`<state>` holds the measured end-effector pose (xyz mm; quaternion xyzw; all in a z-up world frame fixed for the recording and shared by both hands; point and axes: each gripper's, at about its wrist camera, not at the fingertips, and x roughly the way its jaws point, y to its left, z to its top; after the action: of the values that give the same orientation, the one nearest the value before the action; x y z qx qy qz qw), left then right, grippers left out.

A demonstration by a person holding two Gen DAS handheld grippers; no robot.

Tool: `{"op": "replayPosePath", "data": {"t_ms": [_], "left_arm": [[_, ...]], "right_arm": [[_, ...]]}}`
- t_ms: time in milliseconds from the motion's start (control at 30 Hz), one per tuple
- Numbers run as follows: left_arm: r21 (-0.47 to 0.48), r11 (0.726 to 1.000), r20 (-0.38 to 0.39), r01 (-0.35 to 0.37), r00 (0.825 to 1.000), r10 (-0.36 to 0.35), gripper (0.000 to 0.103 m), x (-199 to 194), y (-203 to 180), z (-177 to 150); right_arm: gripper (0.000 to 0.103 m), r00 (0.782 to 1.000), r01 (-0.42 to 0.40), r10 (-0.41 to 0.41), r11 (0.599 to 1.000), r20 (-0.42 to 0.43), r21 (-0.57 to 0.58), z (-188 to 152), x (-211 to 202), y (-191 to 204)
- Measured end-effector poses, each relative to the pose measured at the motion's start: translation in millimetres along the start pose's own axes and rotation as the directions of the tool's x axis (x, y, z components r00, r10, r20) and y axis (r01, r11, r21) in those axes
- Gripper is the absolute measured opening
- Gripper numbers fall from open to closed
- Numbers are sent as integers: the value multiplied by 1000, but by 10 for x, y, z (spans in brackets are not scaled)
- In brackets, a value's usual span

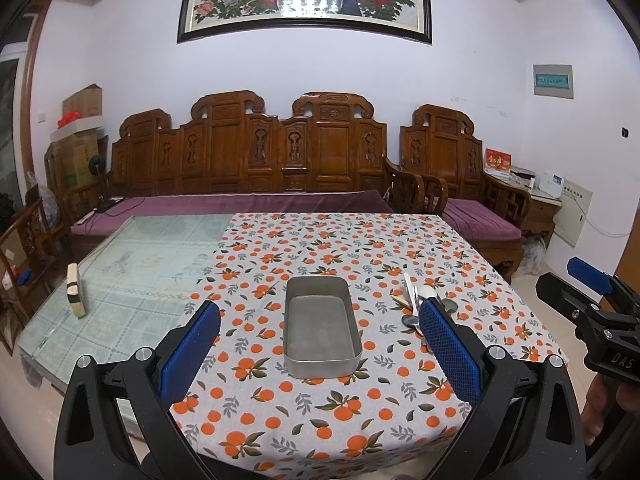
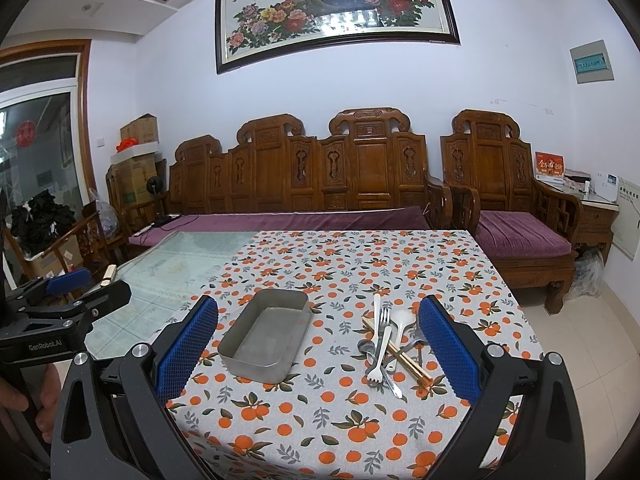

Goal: Organize utensils

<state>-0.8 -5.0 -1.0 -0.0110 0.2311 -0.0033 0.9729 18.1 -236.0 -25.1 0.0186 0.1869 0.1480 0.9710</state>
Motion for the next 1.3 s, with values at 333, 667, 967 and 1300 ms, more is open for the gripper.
{"op": "replayPosePath", "data": {"t_ms": [333,667,967,1300], "left_arm": [[1,1000,0,2,1000,-2,96,6,-41,-25],[-1,1000,-19,11,1000,-11,96,68,-51,-74],[16,1000,-108,23,994,-21,96,429,-20,-185],[19,1000,-177,20,984,-16,96,842,26,-275]], "right_arm": [[100,1000,-1,1,1000,1,1,35,-7,42],[100,1000,4,-4,1000,-8,2,51,32,77],[100,999,19,-19,1000,-43,-2,-85,293,-111],[100,995,37,-34,999,-92,35,-30,756,-376]]}}
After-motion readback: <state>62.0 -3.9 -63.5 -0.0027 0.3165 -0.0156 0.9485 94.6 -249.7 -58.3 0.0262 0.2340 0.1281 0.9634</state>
